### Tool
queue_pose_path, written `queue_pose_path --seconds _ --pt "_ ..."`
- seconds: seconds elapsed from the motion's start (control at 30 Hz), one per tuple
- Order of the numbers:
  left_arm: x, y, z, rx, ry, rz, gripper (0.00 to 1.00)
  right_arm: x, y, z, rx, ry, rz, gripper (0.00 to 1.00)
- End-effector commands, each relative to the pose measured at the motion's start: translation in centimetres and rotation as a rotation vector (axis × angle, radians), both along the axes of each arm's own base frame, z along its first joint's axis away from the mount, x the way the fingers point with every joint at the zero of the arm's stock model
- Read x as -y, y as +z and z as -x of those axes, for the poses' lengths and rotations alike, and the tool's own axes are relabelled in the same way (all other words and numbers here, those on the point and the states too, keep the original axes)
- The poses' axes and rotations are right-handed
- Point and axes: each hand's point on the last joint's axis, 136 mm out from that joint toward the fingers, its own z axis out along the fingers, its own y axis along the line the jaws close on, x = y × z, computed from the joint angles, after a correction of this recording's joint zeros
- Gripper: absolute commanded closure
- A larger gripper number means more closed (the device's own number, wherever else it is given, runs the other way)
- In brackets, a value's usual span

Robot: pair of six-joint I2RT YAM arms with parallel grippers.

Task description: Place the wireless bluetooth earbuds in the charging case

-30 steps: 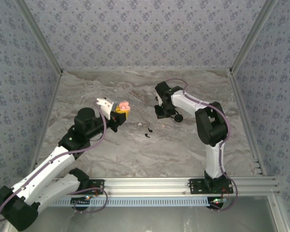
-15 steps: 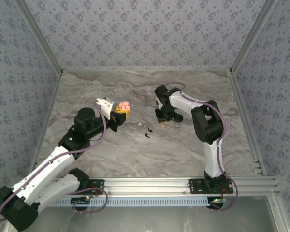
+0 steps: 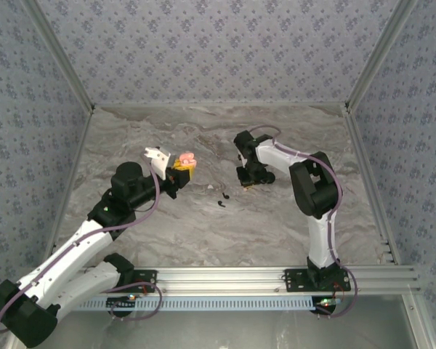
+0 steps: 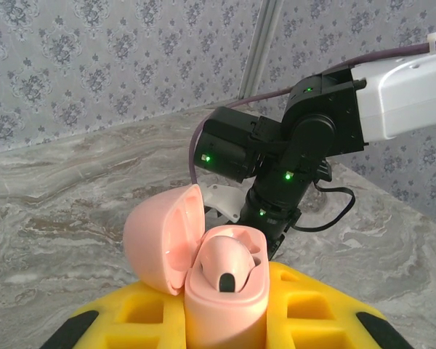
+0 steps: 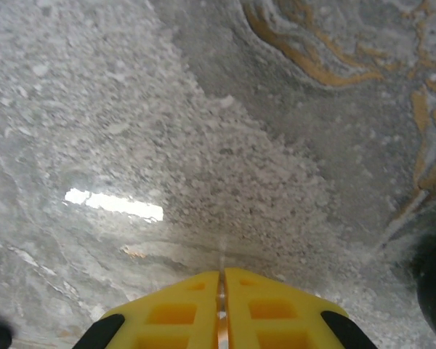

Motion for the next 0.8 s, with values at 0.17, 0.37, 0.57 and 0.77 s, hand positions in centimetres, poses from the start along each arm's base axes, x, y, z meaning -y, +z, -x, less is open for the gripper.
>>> queue_pose_path --seconds 0.17,0.37,0.57,0.77 --pt "0.2 1.1 0.5 0.023 -0.023 0.039 0.93 1.0 0.8 2.2 -0.027 0.006 0.064 0.88" --pt "0.2 1.2 0.5 0.024 -0.025 0.042 0.93 0.5 1.4 2.4 -0.024 0.007 0.045 0.88" --pt "0.2 1.2 0.6 0.025 -0.027 0.043 0.93 0.3 2.7 2.1 0.005 0.004 0.035 0.85" --pt "0.1 1.1 0.6 0.025 -0.024 0.042 0.93 -0.3 4.4 1.7 0.046 0.051 -0.003 0.78"
